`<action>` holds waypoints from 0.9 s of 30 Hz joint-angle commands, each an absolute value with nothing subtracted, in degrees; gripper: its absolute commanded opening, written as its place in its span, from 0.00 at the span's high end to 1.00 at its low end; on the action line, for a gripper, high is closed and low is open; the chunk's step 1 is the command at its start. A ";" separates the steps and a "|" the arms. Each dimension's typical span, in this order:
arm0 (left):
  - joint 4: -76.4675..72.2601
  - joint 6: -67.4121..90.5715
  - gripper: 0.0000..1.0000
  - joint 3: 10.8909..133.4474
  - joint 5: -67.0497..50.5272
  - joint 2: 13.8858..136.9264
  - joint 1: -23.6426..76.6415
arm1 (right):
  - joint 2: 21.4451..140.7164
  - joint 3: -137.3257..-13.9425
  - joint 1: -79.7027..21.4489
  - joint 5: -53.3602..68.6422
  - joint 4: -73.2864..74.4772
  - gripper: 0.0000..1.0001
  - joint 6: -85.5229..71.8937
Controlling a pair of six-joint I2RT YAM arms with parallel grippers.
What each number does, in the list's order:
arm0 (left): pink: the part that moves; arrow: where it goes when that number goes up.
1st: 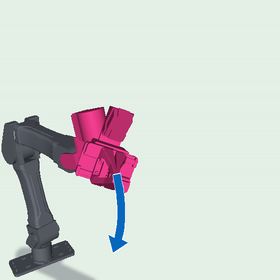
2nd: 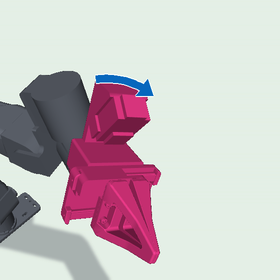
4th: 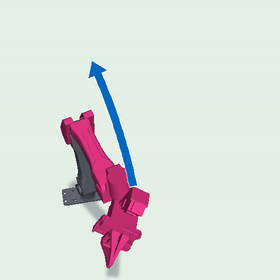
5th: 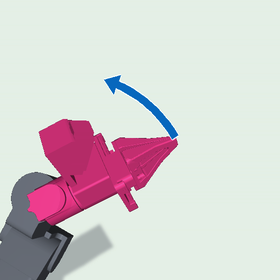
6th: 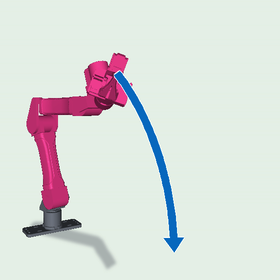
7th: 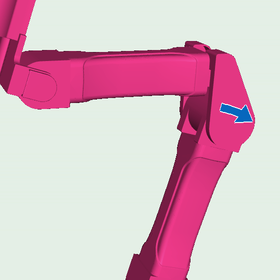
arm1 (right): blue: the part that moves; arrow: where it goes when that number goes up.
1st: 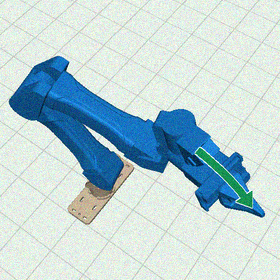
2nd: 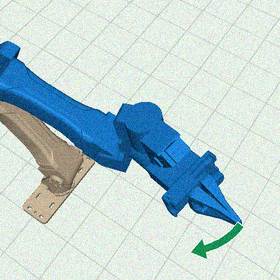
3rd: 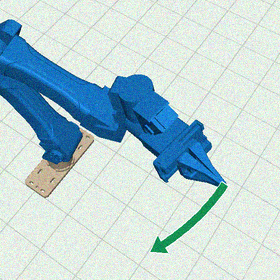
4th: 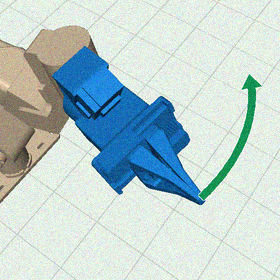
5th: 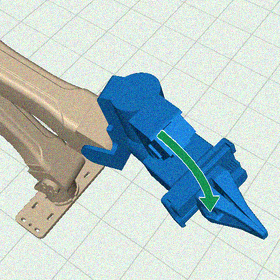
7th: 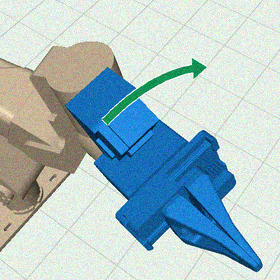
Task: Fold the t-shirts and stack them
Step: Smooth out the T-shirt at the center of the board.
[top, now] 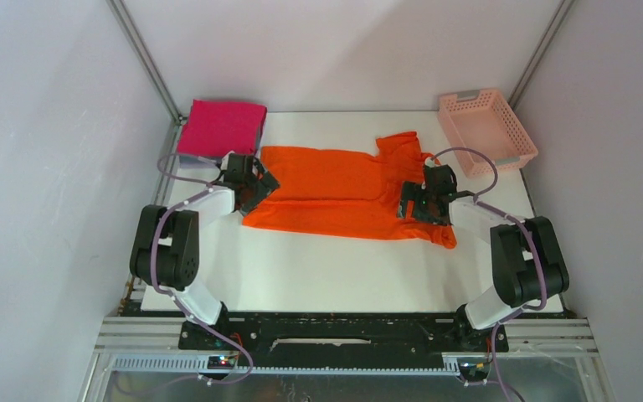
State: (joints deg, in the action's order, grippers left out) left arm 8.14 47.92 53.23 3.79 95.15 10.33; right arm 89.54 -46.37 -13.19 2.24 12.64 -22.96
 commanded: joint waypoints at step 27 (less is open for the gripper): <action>11.49 42.81 0.00 60.59 7.82 89.08 9.62 | 76.59 -48.36 -9.96 -12.78 15.22 0.00 -21.40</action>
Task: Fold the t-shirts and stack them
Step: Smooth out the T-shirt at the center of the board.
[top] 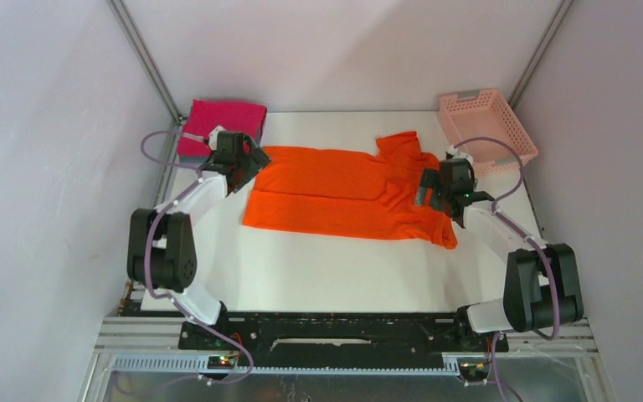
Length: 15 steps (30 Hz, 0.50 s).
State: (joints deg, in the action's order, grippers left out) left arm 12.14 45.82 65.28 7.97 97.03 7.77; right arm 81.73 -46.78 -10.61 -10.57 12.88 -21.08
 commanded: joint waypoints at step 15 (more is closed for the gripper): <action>5.46 42.85 0.00 44.41 4.87 85.81 16.00 | 59.96 -32.69 -9.76 -6.93 27.43 0.24 -29.91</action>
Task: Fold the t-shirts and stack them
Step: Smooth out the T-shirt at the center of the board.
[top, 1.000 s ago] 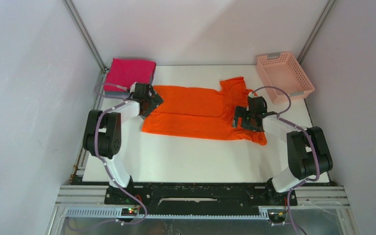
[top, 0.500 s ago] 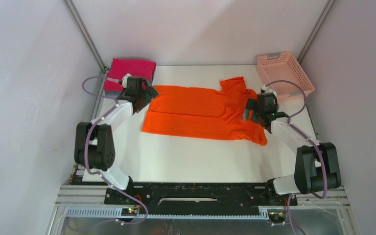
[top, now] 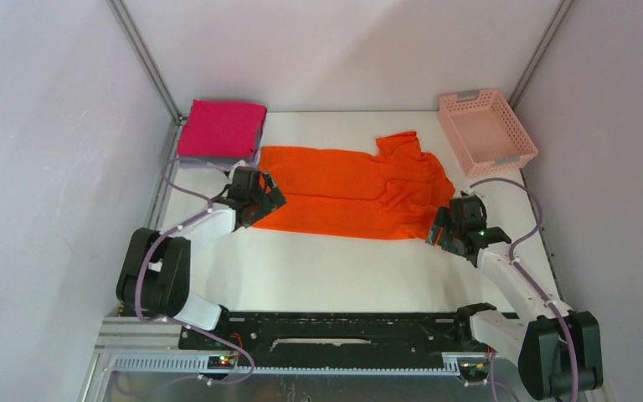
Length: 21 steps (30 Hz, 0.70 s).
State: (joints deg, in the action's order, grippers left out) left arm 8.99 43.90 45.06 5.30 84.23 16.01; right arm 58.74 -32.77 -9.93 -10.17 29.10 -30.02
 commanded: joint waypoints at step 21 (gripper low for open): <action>9.18 41.32 0.00 47.41 10.46 91.58 12.60 | 75.59 -42.90 -8.96 -8.82 31.96 0.66 -23.71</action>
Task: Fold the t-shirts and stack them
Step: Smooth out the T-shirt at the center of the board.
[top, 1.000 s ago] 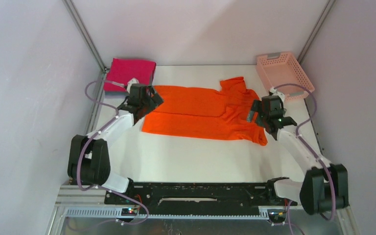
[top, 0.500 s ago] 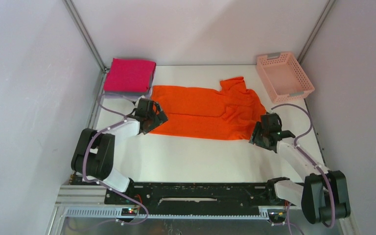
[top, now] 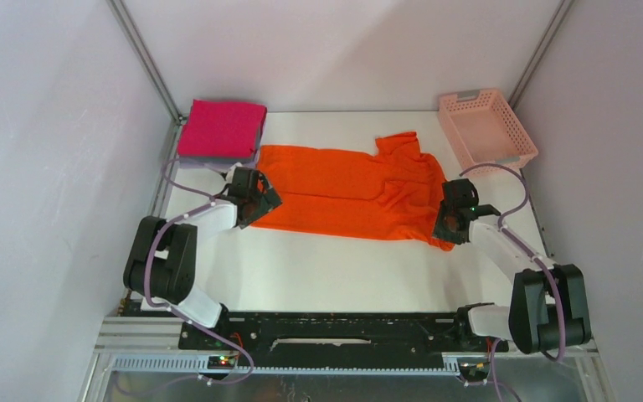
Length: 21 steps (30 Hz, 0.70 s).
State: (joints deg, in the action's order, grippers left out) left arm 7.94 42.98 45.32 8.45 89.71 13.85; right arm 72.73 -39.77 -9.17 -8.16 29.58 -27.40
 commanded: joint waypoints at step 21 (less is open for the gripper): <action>9.79 40.96 0.00 49.30 9.76 93.69 11.91 | 76.24 -43.86 -11.19 0.40 31.10 0.67 -18.60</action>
State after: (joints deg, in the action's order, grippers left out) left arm 7.84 41.98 47.81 8.86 92.23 12.73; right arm 78.17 -41.74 -9.85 -0.19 31.03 -20.47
